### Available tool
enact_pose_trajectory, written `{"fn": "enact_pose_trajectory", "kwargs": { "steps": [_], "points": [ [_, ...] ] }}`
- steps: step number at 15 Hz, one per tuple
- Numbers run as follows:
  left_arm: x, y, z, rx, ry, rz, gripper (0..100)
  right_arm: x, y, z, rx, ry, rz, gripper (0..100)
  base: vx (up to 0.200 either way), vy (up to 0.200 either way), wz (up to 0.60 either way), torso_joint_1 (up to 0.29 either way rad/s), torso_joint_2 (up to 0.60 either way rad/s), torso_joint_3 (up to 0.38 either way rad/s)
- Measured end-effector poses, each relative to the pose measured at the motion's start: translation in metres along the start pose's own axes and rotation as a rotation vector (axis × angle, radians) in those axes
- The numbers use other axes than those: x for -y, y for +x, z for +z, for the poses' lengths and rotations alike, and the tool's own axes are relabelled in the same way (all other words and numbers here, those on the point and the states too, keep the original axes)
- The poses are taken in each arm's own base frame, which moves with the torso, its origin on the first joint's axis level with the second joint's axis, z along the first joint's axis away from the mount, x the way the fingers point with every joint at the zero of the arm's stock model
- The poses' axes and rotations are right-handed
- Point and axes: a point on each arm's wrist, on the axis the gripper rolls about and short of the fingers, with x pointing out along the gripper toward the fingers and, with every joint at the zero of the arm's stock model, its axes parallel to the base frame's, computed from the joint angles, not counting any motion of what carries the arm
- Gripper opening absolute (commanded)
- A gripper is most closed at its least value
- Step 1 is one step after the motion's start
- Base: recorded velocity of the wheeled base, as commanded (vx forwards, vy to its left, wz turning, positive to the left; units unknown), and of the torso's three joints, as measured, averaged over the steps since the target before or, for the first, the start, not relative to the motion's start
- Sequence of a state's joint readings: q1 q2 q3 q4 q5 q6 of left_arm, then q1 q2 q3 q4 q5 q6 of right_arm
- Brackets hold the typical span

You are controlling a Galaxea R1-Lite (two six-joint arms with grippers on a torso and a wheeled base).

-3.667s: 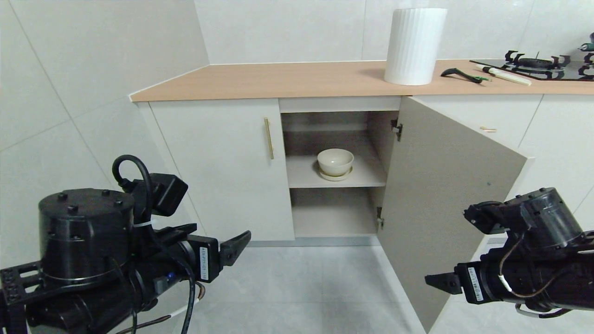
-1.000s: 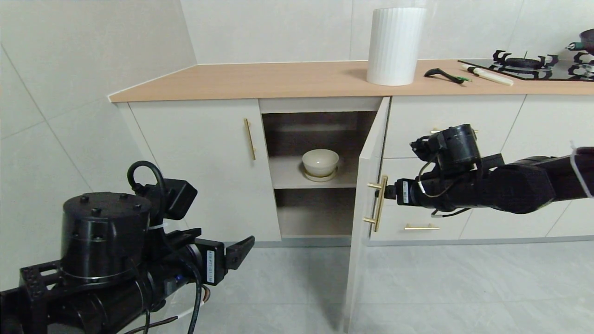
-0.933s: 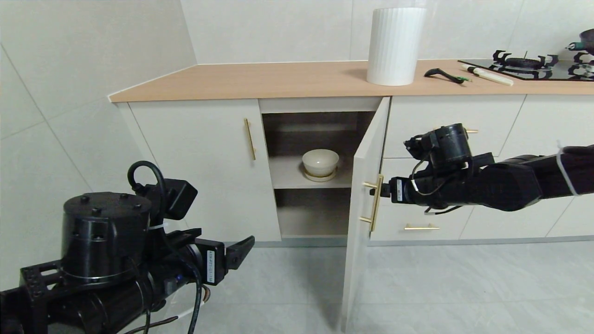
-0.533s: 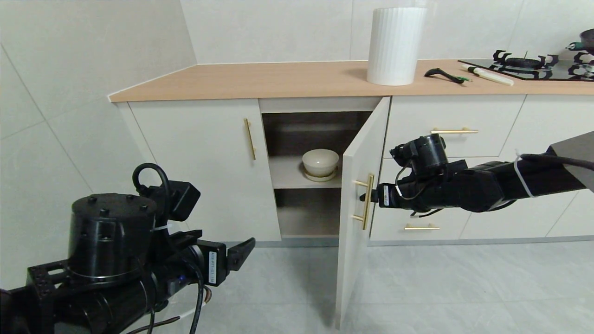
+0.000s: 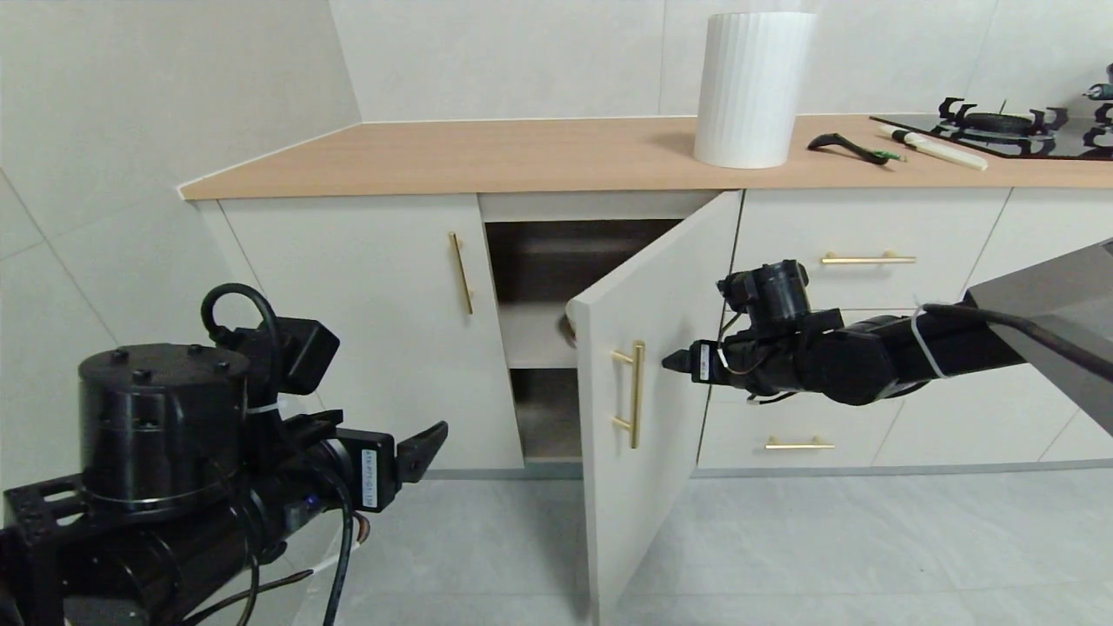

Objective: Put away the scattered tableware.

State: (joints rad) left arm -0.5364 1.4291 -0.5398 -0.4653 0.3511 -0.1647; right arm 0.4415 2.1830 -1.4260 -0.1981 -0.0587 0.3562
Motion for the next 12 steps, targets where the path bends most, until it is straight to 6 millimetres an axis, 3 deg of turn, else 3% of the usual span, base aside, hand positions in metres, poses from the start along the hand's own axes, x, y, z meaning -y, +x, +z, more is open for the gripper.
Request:
{"fn": "enact_pose_trajectory", "kwargs": {
  "steps": [6,12],
  "points": [
    [-0.022,-0.016,0.021,0.103,0.016,0.070,100,-0.011,0.028,0.005,0.110,0.150,-0.002,100,0.000,0.000,0.00,0.000,0.00,0.000],
    [-0.025,-0.026,0.025,0.139,0.021,0.071,100,-0.013,0.061,0.007,0.245,0.241,-0.066,100,0.000,0.000,0.00,0.000,0.00,0.000]
  ]
}}
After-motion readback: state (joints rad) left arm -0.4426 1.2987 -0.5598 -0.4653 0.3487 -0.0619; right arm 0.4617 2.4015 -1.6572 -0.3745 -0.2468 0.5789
